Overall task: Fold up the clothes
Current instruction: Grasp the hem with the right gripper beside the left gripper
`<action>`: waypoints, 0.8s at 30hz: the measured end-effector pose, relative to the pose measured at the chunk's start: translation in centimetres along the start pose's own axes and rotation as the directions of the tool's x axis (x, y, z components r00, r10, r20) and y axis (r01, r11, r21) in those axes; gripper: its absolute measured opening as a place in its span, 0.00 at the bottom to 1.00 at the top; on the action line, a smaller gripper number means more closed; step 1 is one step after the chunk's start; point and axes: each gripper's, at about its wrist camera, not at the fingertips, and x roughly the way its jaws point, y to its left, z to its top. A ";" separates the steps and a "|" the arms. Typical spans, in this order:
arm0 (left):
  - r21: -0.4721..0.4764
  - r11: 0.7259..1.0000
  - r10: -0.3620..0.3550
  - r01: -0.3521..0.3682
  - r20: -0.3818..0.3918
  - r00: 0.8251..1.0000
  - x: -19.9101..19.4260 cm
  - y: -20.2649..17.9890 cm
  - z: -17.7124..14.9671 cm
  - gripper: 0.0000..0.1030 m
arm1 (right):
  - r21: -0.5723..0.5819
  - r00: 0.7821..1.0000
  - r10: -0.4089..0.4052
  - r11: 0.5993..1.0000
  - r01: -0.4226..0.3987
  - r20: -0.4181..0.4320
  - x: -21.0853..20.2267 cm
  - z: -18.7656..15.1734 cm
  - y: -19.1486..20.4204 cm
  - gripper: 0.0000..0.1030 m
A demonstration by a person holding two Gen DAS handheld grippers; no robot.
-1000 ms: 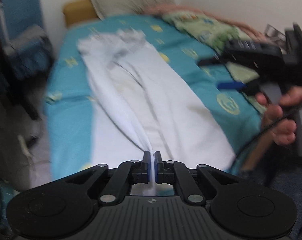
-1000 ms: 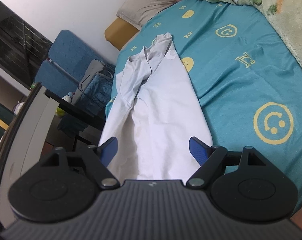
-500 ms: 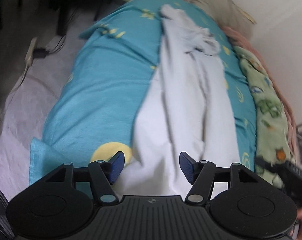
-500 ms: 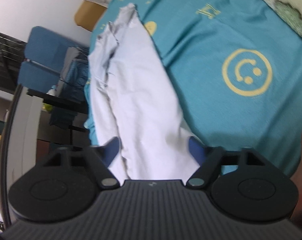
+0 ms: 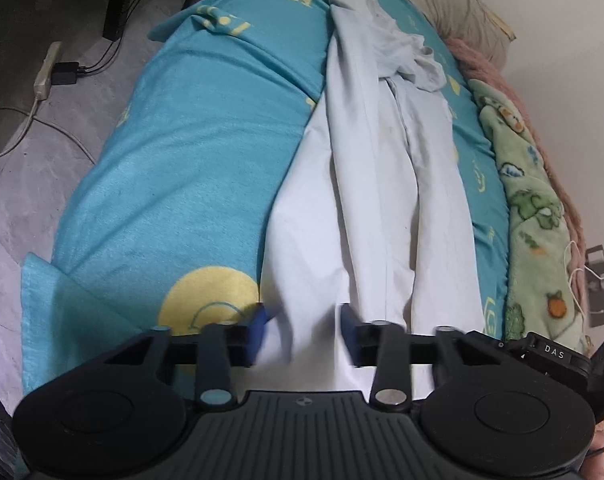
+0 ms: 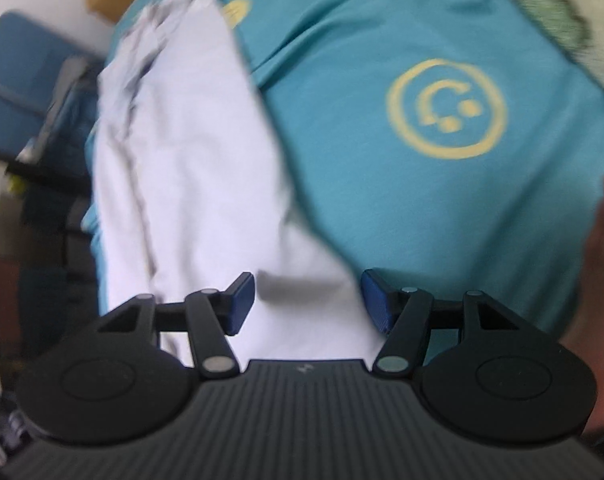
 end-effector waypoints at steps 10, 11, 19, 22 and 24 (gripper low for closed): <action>-0.005 1.000 0.007 -0.006 0.044 0.999 -1.8 -0.3 -2.5 0.06 | -0.064 0.990 0.112 0.991 -0.118 -0.087 -1.2 -1.7 1.3 0.28; -0.014 1.000 0.021 -0.021 0.043 0.999 -1.7 -0.2 -2.5 0.08 | -0.082 0.992 0.096 0.991 -0.102 -0.077 -1.4 -1.8 1.6 0.28; -0.044 0.997 0.069 -0.070 -0.010 0.998 -1.0 0.4 -1.9 0.50 | -0.097 0.991 -0.132 0.986 0.132 0.011 -1.1 -2.6 1.7 0.65; 0.039 0.994 0.102 -0.100 -0.049 0.994 -0.3 -0.6 -1.9 0.51 | -0.106 0.988 -0.151 0.983 0.149 -0.012 -0.3 -2.5 2.0 0.72; 0.073 0.993 0.102 -0.097 -0.069 0.992 0.0 -1.1 -2.1 0.50 | -0.123 0.988 -0.151 0.982 0.146 -0.034 0.0 -2.7 2.3 0.72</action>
